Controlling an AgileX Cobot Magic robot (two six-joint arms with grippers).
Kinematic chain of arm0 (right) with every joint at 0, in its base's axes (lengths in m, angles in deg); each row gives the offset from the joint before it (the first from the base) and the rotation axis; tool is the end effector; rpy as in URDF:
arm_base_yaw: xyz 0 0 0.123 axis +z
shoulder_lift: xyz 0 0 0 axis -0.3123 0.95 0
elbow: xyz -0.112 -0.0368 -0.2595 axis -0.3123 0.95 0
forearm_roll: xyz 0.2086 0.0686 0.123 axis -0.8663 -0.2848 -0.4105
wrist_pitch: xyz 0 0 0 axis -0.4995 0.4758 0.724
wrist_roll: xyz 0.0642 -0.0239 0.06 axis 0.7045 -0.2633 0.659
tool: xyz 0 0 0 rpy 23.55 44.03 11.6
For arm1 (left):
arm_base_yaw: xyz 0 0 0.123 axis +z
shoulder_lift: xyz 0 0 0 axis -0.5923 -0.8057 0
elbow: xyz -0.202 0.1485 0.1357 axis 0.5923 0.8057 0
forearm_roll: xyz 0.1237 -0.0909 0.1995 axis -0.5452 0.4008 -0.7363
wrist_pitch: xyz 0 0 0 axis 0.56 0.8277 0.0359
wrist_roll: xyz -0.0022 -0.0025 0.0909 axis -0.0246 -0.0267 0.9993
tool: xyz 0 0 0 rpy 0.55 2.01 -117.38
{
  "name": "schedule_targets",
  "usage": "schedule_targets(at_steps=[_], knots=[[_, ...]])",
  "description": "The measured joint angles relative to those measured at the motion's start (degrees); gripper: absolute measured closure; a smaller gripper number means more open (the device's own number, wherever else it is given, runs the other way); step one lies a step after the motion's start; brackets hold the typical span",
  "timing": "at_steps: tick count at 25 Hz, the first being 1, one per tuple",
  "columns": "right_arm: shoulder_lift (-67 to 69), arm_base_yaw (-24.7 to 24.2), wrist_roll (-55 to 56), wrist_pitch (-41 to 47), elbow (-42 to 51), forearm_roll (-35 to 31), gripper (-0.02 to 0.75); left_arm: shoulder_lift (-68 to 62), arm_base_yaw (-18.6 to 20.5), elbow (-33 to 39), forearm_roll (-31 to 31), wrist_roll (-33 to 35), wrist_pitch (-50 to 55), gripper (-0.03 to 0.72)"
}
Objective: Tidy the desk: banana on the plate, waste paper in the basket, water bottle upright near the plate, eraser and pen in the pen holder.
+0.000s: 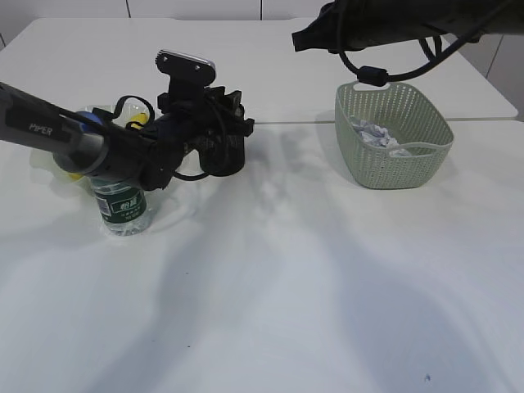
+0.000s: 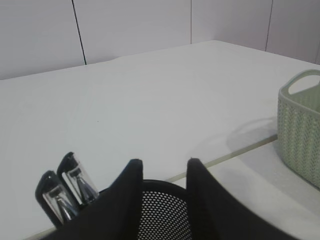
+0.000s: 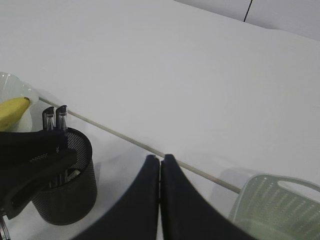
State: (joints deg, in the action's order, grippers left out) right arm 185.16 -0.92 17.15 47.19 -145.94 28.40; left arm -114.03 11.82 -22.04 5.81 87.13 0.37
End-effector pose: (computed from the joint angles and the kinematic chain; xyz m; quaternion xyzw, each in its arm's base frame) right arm 0.4476 0.1467 0.2889 -0.2253 0.8120 0.0624 0.5348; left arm 0.4662 -0.2092 0.1329 0.1527 0.7037 -0.1251 0.6825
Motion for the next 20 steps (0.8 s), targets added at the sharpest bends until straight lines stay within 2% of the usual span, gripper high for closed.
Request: schedule_targets(at_steps=[20], knots=[[0.00,0.00,0.00,-2.80,0.00,0.00,0.754,1.73,0.00,0.00,0.13,0.00,-0.49,0.465]])
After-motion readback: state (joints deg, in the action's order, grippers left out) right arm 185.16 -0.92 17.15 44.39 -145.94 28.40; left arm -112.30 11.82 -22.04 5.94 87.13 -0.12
